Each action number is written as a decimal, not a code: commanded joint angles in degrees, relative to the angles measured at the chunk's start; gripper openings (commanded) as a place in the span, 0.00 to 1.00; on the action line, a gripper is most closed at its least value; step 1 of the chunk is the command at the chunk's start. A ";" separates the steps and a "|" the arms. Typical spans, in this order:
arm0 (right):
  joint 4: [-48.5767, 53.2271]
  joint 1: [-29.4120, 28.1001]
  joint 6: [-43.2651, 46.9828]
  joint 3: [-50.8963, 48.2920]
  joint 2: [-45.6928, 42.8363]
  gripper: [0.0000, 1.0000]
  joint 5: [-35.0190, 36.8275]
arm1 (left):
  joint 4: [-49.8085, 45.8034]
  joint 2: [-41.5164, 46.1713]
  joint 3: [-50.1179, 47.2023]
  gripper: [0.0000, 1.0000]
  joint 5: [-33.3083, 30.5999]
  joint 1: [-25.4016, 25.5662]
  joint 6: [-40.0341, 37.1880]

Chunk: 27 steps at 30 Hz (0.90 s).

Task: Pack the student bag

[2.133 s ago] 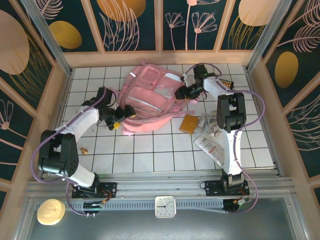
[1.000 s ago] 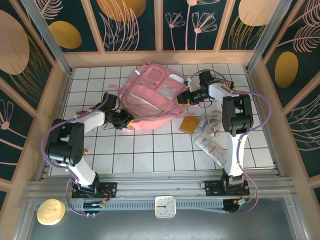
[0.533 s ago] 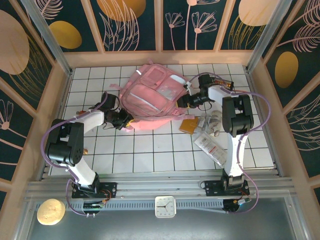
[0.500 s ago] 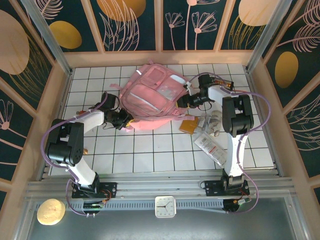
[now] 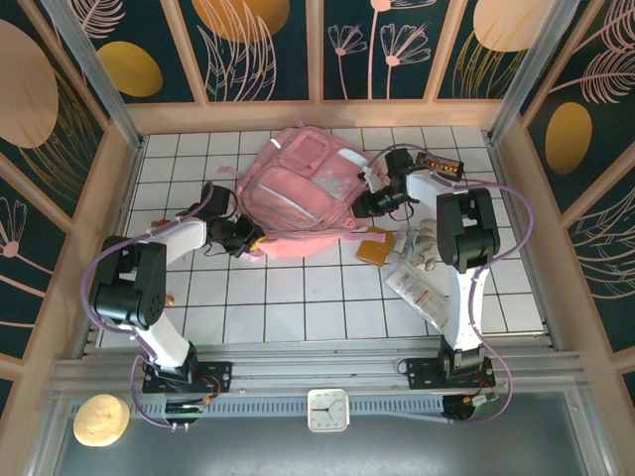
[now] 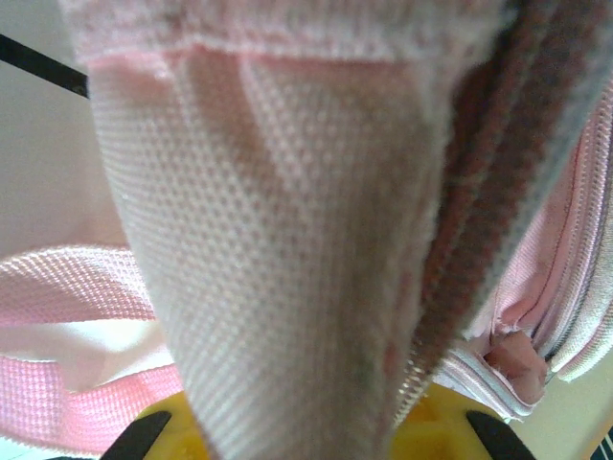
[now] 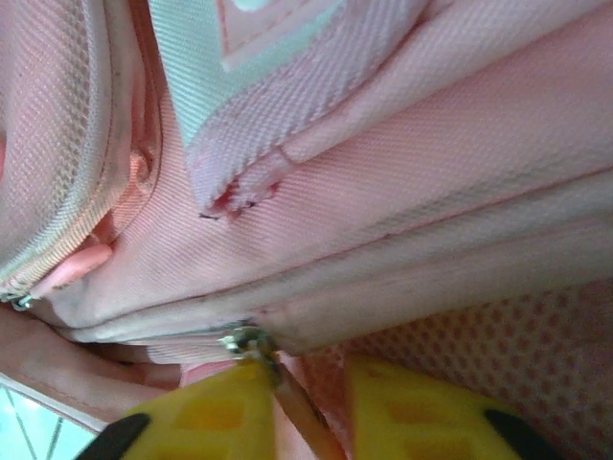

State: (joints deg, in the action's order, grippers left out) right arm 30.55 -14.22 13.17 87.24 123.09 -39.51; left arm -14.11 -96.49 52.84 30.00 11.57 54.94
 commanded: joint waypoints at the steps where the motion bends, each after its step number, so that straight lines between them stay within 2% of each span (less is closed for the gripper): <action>1: 2.74 -0.55 0.19 0.06 -1.08 0.14 4.39 | 0.63 1.34 0.63 0.00 0.49 -0.41 0.60; 2: 2.67 -0.54 0.09 -0.12 -1.70 0.13 4.75 | 0.95 1.59 0.28 0.00 0.40 -0.41 0.78; 6: 2.62 -0.64 -0.29 -1.22 -4.92 0.01 5.54 | 2.78 2.89 -1.27 0.00 -0.04 -0.41 2.61; 14: 7.71 -5.69 -2.52 0.91 -5.36 0.00 5.08 | 14.03 5.95 -6.63 0.00 0.74 -0.09 11.42; 16: 8.29 -7.03 -5.09 2.49 -4.51 0.00 1.21 | 14.63 5.88 -6.74 0.00 0.50 0.57 11.57; 19: 3.93 -7.29 -11.01 3.48 -6.24 0.00 -5.48 | 15.12 5.94 -7.65 0.00 -0.18 1.34 11.18; 24: -7.38 -3.95 -22.98 5.97 -10.85 0.00 -14.28 | 15.17 7.46 -10.83 0.00 -1.93 1.52 9.63; 27: -4.25 -3.74 -23.01 10.68 -9.79 0.00 -15.55 | 19.15 8.78 -13.68 0.00 -1.04 1.48 11.65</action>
State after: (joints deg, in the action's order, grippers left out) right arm 30.04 -17.89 -5.34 91.24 117.56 -46.17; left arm -0.38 -89.97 41.15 28.58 12.78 63.99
